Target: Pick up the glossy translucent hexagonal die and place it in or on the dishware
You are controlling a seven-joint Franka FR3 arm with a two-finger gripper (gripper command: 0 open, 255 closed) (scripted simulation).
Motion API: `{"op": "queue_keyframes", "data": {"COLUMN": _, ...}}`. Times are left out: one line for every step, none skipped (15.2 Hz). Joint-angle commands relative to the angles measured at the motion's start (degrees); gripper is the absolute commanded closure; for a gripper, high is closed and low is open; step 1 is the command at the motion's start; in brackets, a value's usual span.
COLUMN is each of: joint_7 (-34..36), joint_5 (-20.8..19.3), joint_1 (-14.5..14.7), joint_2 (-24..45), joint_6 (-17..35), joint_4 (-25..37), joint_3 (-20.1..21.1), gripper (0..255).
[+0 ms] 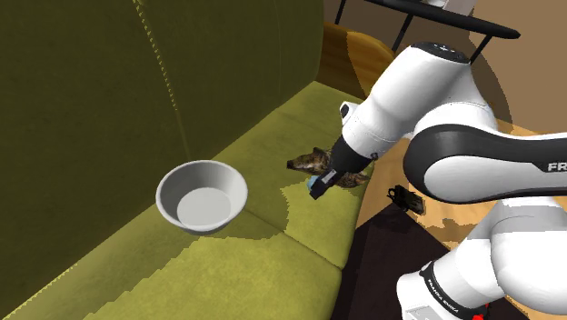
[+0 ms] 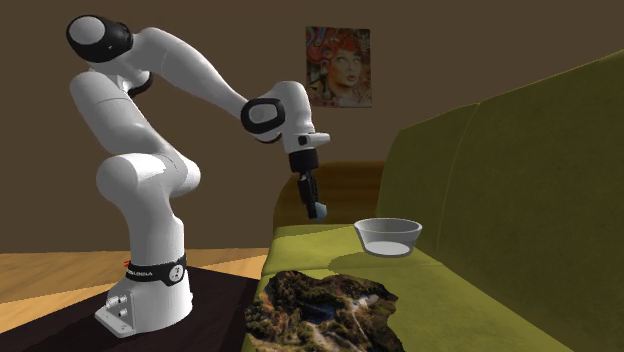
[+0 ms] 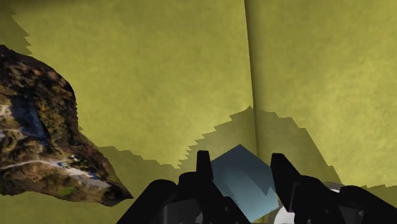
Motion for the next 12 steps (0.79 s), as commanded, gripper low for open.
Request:
{"op": "queue_keyframes", "data": {"joint_7": -0.14, "joint_5": -0.19, "joint_1": -0.03, "joint_2": -1.04, "joint_6": -2.04, "joint_4": 0.98, "joint_3": -0.42, "gripper": 255}}
{"op": "queue_keyframes", "data": {"joint_7": -0.18, "joint_5": -0.29, "joint_1": -0.04, "joint_2": -1.49, "joint_6": -3.01, "joint_4": 1.51, "joint_3": -0.6, "gripper": 255}}
{"op": "queue_keyframes", "data": {"joint_7": -0.21, "joint_5": -0.39, "joint_1": -0.06, "joint_2": -1.91, "joint_6": -3.97, "joint_4": 2.05, "joint_3": -0.78, "gripper": 255}}
{"op": "queue_keyframes", "data": {"joint_7": -0.23, "joint_5": -0.47, "joint_1": -0.08, "joint_2": -2.22, "joint_6": -4.7, "joint_4": 2.47, "joint_3": -0.91, "gripper": 255}}
{"op": "queue_keyframes", "data": {"joint_7": 0.7, "joint_5": -0.67, "joint_1": -0.46, "joint_2": 0.4, "joint_6": -3.82, "joint_4": 4.29, "joint_3": 0.11, "gripper": 255}}
{"op": "queue_keyframes", "data": {"joint_7": 1.66, "joint_5": -0.97, "joint_1": -0.92, "joint_2": 2.96, "joint_6": -3.05, "joint_4": 6.15, "joint_3": 1.14, "gripper": 255}}
{"op": "queue_keyframes", "data": {"joint_7": 2.68, "joint_5": -1.39, "joint_1": -1.42, "joint_2": 5.46, "joint_6": -2.38, "joint_4": 8.06, "joint_3": 2.18, "gripper": 255}}
{"op": "queue_keyframes", "data": {"joint_7": 3.73, "joint_5": -1.93, "joint_1": -1.98, "joint_2": 7.92, "joint_6": -1.8, "joint_4": 10.01, "joint_3": 3.23, "gripper": 255}}
{"op": "queue_keyframes", "data": {"joint_7": 4.84, "joint_5": -2.59, "joint_1": -2.57, "joint_2": 10.35, "joint_6": -1.32, "joint_4": 12.0, "joint_3": 4.28, "gripper": 255}}
{"op": "queue_keyframes", "data": {"joint_7": 6.03, "joint_5": -3.39, "joint_1": -3.18, "joint_2": 12.75, "joint_6": -0.93, "joint_4": 14.04, "joint_3": 5.33, "gripper": 255}}
{"op": "queue_keyframes", "data": {"joint_7": 7.27, "joint_5": -4.33, "joint_1": -3.81, "joint_2": 15.13, "joint_6": -0.63, "joint_4": 16.11, "joint_3": 6.38, "gripper": 255}}
{"op": "queue_keyframes", "data": {"joint_7": 8.58, "joint_5": -5.39, "joint_1": -4.45, "joint_2": 17.51, "joint_6": -0.42, "joint_4": 18.24, "joint_3": 7.43, "gripper": 255}}
